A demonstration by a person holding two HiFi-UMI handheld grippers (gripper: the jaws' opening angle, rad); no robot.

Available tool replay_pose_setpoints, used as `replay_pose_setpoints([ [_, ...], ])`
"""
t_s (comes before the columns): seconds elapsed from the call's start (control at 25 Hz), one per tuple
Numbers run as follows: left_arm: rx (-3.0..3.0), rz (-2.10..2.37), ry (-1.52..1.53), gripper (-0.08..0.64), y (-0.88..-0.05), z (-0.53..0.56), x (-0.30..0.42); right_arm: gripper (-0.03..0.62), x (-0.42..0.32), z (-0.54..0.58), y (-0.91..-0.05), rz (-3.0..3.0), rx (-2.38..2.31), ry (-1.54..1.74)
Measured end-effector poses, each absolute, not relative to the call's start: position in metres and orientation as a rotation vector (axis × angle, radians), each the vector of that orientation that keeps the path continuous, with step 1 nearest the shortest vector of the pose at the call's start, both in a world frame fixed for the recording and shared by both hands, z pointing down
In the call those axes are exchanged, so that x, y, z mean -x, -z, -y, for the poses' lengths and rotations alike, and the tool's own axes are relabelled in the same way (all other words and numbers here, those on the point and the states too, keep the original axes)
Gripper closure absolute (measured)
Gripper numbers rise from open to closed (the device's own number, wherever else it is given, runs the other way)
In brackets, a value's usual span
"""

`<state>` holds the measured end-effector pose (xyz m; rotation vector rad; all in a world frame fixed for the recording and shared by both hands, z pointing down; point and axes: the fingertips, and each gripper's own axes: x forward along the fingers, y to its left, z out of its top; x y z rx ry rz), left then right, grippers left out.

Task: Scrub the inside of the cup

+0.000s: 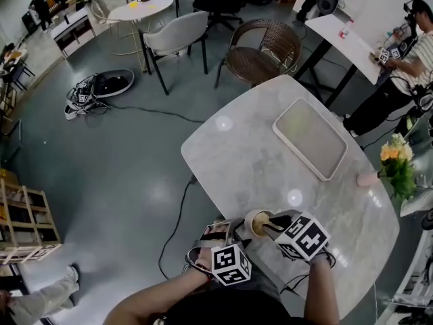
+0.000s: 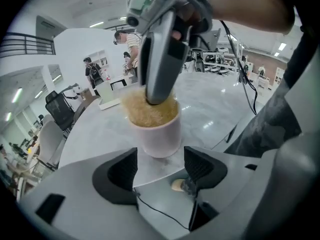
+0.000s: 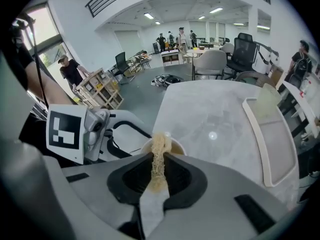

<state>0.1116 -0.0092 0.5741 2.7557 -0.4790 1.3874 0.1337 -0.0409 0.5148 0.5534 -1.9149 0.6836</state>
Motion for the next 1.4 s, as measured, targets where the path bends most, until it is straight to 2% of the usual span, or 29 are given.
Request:
replay_pose_setpoints([
  [0.08,-2.773,0.409,-1.356,0.249,-0.577,0.02,-0.117,0.531,-0.137,0.043,-0.515,1.894,-0.587,-0.679],
  [0.16,-2.814,0.266,-1.355,0.18,-0.581,0.026,-0.129,0.531,-0.139,0.043,-0.517,1.884,-0.608,-0.682],
  [0.24,-2.878,0.102,-1.392,0.144,-0.584,0.028,-0.139,0.531,-0.138,0.042,-0.519,1.883,-0.608,-0.679],
  [0.48,-2.999,-0.262,-1.405,0.135,-0.59,0.022,-0.16,0.531,-0.133,0.039,-0.524,1.871,-0.587,-0.668],
  [0.6,-3.007,-0.154,-1.364,0.135,-0.585,0.026,-0.159,0.531,-0.136,0.041,-0.524,1.869,-0.628,-0.688],
  [1.04,-2.695,0.695,-1.233,0.135,-0.581,0.039,-0.134,0.531,-0.12,0.053,-0.523,1.907,-0.713,-0.705],
  [1.4,-2.582,0.794,-1.222,0.149,-0.577,0.026,-0.127,0.531,-0.112,0.045,-0.543,1.803,-0.633,-0.572],
])
